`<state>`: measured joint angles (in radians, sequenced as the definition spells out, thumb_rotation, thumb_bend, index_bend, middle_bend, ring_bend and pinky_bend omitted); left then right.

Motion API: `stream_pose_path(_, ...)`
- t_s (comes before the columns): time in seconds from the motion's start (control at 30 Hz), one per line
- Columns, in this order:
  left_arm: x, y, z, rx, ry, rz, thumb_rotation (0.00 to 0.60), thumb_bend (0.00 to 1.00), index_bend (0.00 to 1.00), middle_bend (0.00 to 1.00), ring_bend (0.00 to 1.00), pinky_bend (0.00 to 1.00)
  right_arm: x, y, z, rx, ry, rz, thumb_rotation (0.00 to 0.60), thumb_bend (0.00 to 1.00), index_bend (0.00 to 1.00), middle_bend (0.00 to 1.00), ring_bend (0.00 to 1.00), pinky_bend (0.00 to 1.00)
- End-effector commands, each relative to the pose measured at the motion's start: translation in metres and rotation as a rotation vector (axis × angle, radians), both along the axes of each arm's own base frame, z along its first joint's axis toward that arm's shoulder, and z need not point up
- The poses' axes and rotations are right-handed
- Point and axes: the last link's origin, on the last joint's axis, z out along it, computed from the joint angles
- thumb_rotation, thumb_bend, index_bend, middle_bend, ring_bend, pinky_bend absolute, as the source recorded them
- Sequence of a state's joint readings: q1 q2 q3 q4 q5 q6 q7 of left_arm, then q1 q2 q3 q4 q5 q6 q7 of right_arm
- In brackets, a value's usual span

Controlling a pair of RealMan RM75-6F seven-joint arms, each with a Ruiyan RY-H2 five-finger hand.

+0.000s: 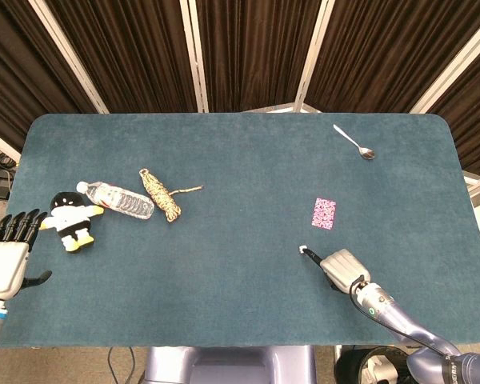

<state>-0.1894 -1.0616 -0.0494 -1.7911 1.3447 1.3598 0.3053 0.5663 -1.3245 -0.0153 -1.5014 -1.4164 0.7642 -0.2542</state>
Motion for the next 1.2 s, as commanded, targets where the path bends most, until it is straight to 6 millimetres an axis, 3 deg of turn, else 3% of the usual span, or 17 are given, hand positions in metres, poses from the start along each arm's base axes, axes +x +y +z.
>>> stream_pose_path(0.03, 0.000, 0.000, -0.001, -0.003, 0.001, -0.001, 0.600, 0.00, 0.00, 0.00, 0.00, 0.00, -0.001, 0.005, 0.002, 0.009, 0.007, 0.000, 0.600, 0.93, 0.00, 0.70, 0.79, 1.00)
stream_pose_path(0.5, 0.000, 0.000, -0.003, -0.007, 0.007, 0.004, 0.600, 0.00, 0.00, 0.00, 0.00, 0.00, 0.006, 0.037, 0.016, 0.025, -0.011, 0.077, 0.600, 0.93, 0.00, 0.70, 0.79, 1.00)
stream_pose_path(0.7, 0.000, -0.001, 0.000, 0.006, 0.005, 0.004, 0.600, 0.00, 0.00, 0.00, 0.00, 0.00, 0.012, 0.043, 0.043, -0.068, -0.098, 0.114, 0.600, 0.92, 0.00, 0.70, 0.79, 0.99)
stream_pose_path(0.8, 0.000, -0.002, 0.002, 0.014, 0.006, 0.002, 0.600, 0.00, 0.00, 0.00, 0.00, 0.00, 0.012, 0.046, 0.067, -0.167, -0.168, 0.136, 0.600, 0.77, 0.00, 0.66, 0.74, 0.83)
stream_pose_path(0.83, 0.000, -0.003, 0.003, 0.020, 0.008, 0.001, 0.600, 0.00, 0.00, 0.00, 0.00, 0.00, 0.011, 0.048, 0.078, -0.215, -0.199, 0.143, 0.600, 0.64, 0.00, 0.60, 0.67, 0.71)
stream_pose_path(0.9, -0.001, -0.005, 0.005, 0.029, 0.012, 0.000, 0.600, 0.00, 0.00, 0.00, 0.00, 0.00, 0.010, 0.052, 0.094, -0.304, -0.263, 0.143, 0.600, 0.36, 0.00, 0.46, 0.47, 0.43)
stream_pose_path(0.97, -0.002, -0.006, 0.007, 0.037, 0.017, 0.000, 0.600, 0.00, 0.00, 0.00, 0.00, 0.00, 0.005, 0.057, 0.106, -0.375, -0.308, 0.134, 0.600, 0.09, 0.00, 0.25, 0.17, 0.11)
stream_pose_path(1.03, -0.004, -0.008, 0.008, 0.043, 0.018, 0.001, 0.600, 0.00, 0.00, 0.00, 0.00, 0.00, 0.000, 0.062, 0.116, -0.433, -0.326, 0.112, 0.600, 0.01, 0.00, 0.10, 0.02, 0.00)
stream_pose_path(1.1, -0.007, -0.008, 0.007, 0.040, 0.015, 0.006, 0.600, 0.00, 0.00, 0.00, 0.00, 0.00, -0.007, 0.066, 0.125, -0.482, -0.344, 0.077, 0.600, 0.00, 0.00, 0.02, 0.00, 0.00)
stream_pose_path(1.2, -0.010, -0.011, 0.008, 0.039, 0.011, 0.012, 0.600, 0.00, 0.00, 0.00, 0.00, 0.00, -0.019, 0.071, 0.136, -0.551, -0.352, 0.035, 0.600, 0.00, 0.00, 0.00, 0.00, 0.00)
